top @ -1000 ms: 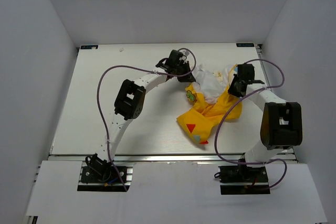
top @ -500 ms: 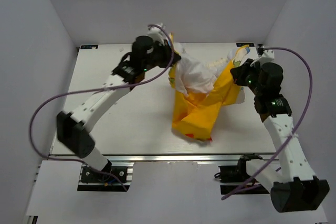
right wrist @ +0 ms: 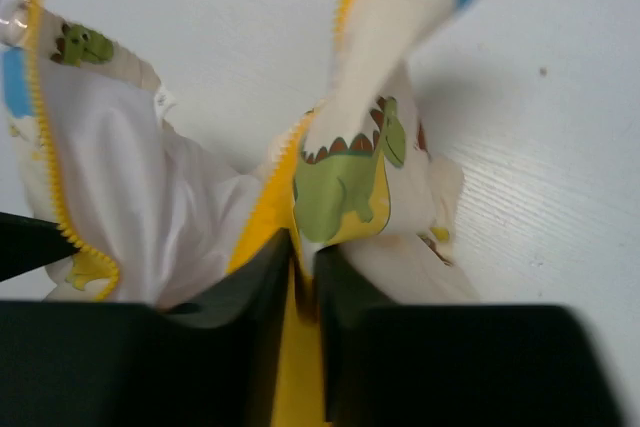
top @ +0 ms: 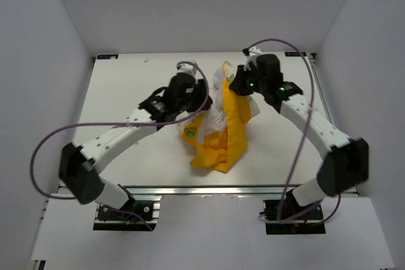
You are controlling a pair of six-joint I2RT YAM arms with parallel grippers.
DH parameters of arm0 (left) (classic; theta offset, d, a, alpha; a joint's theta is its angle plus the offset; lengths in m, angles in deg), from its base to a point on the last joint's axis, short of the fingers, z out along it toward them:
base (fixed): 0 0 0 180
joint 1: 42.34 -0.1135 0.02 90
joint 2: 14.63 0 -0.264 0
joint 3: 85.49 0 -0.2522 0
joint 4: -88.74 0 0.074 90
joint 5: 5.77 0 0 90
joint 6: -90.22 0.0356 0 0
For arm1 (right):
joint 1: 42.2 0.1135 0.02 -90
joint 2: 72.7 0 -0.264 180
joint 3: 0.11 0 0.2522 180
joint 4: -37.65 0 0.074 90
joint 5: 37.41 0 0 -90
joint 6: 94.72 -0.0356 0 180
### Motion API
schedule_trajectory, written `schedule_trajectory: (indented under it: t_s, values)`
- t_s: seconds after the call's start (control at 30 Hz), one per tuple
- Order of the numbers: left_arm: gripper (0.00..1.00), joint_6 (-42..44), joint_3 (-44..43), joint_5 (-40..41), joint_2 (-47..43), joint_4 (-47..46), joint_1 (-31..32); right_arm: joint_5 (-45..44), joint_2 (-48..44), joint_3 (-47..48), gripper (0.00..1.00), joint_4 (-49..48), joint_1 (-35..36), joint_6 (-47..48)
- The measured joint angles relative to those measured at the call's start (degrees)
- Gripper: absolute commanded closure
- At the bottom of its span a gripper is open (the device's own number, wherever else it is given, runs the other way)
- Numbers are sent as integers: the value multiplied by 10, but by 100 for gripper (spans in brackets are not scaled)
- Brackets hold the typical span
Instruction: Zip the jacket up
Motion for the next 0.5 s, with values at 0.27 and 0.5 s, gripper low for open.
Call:
schedule_trajectory:
  t_s: [0.27, 0.5]
  values:
    - [2, -19, -13, 48, 114, 151, 0, -52, 98, -5, 11, 75, -1, 12]
    - [2, 29, -111, 143, 72, 165, -7, -111, -137, -124, 11, 92, 8, -20]
